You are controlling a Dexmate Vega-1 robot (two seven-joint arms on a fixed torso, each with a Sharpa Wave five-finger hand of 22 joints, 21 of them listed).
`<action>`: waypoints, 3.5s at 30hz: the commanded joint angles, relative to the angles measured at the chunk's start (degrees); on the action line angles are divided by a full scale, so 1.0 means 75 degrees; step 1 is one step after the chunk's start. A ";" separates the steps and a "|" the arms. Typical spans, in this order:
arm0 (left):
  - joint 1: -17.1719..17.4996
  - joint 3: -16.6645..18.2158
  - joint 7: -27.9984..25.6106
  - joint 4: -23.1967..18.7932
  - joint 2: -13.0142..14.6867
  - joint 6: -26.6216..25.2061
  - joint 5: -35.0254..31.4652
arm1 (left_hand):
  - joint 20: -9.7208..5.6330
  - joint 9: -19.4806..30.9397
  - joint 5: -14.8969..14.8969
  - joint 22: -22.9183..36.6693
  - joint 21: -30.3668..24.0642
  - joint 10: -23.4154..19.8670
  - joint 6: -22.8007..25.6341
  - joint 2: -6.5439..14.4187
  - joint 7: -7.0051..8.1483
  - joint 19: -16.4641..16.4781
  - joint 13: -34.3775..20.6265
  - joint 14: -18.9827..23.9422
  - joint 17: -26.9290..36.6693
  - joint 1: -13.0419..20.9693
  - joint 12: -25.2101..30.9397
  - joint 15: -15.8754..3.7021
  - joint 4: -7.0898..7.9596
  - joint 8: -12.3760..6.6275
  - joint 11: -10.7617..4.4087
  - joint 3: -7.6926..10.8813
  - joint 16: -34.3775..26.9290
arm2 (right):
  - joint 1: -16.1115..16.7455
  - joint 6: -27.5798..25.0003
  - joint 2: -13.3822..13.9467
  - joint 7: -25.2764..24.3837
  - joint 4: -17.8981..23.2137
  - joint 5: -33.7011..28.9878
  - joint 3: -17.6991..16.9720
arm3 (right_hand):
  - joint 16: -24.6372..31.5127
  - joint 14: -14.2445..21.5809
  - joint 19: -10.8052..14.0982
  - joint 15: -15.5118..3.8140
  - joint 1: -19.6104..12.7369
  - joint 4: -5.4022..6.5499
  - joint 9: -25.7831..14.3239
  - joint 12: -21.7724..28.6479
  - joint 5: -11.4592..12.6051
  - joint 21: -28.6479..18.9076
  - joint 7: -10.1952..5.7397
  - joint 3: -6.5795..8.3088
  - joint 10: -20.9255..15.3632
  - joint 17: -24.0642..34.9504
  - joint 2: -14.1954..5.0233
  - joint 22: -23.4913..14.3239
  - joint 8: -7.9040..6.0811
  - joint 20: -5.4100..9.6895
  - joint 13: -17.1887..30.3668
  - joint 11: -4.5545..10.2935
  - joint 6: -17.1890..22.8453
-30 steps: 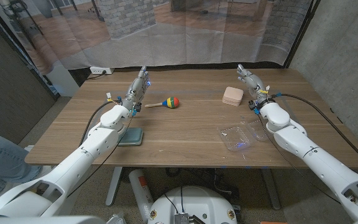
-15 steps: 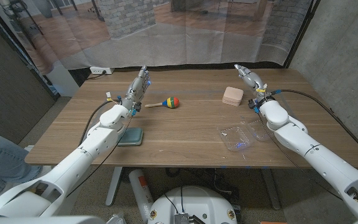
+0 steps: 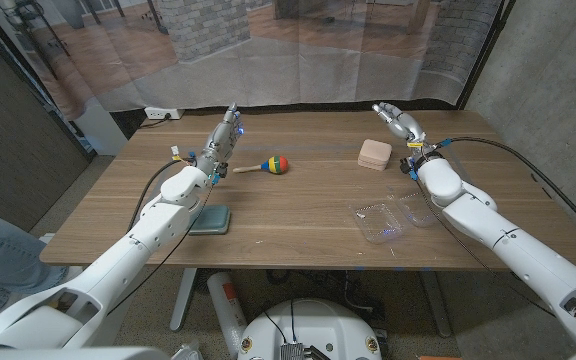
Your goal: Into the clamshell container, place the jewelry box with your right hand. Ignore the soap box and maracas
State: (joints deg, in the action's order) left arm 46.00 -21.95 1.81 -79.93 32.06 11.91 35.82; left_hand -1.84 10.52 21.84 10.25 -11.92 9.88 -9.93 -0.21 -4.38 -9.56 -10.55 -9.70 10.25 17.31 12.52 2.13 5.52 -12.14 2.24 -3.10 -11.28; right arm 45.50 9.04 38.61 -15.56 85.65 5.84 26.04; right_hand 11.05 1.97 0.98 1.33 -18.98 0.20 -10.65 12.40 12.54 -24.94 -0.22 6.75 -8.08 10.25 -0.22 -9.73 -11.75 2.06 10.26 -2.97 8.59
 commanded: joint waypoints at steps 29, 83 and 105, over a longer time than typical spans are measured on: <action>0.0078 0.0047 0.0031 0.0011 0.0046 0.0024 0.0057 | -0.0299 0.0019 0.0072 0.0007 -0.0034 -0.0106 0.0264 0.0090 -0.0001 -0.0467 -0.0007 -0.0213 0.0020 0.0265 0.0026 0.0034 -0.0070 -0.0091 0.0007 -0.0035 -0.0006 | -0.0320 -0.1981 0.0622 0.0048 0.0927 -0.1702 0.0622 | -0.0074 -0.0187 -0.0043 0.0611 -0.0687 -0.0496 -0.0043 -0.0145 0.0083 0.0412 -0.0283 0.0116 0.0470 0.0021 0.0110 -0.0031 0.0155 -0.0563 0.0060 0.0150 -0.0516; 0.0200 0.0069 -0.0004 -0.0233 0.0157 0.0020 0.0016 | -0.0186 0.0016 0.0066 0.0011 0.0018 -0.0189 0.0478 0.0235 -0.0027 -0.0442 -0.0010 -0.0142 0.0020 0.0467 -0.0041 0.0151 -0.0130 -0.0023 0.0195 -0.0066 0.0042 | -0.1165 -0.4828 0.0995 0.1598 0.1740 -0.3453 0.1744 | -0.0089 -0.1120 -0.0529 0.1048 -0.1266 -0.0933 -0.0053 -0.0214 0.0748 0.1354 -0.0196 -0.0166 0.1792 0.0032 0.0722 -0.0064 0.0183 -0.1914 0.0068 -0.0170 -0.1650; 0.0113 0.0048 -0.0042 -0.0127 0.0104 -0.0051 0.0019 | -0.0108 0.0017 0.0056 0.0013 0.0025 -0.0231 0.0539 0.0263 -0.0050 -0.0434 -0.0010 -0.0110 0.0022 0.0504 -0.0048 0.0144 -0.0139 -0.0008 0.0134 -0.0091 0.0040 | -0.1878 -0.5359 0.0971 0.2621 0.1425 -0.4040 0.2474 | -0.0116 -0.1419 -0.0615 0.1123 -0.1316 -0.0946 -0.0054 -0.0256 0.0942 0.1576 -0.0010 -0.0298 0.2296 0.0024 0.0822 -0.0072 0.0247 -0.1922 0.0067 -0.0278 -0.2369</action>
State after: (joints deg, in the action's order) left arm 47.24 -21.46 1.83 -81.14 33.02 11.98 36.04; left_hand -1.84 10.52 22.06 10.27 -11.92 8.24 -6.11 1.60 -4.93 -9.56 -10.52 -9.83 10.25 20.48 12.30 2.84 4.50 -12.18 3.28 -3.66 -10.95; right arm 33.89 -29.01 45.88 -0.01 97.39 -21.57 42.06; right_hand 10.22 -8.24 -3.56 9.63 -28.68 -6.80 -10.79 10.53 19.27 -13.51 -0.35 4.90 8.33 10.25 5.42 -10.01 -10.14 -12.28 10.52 -5.04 -8.26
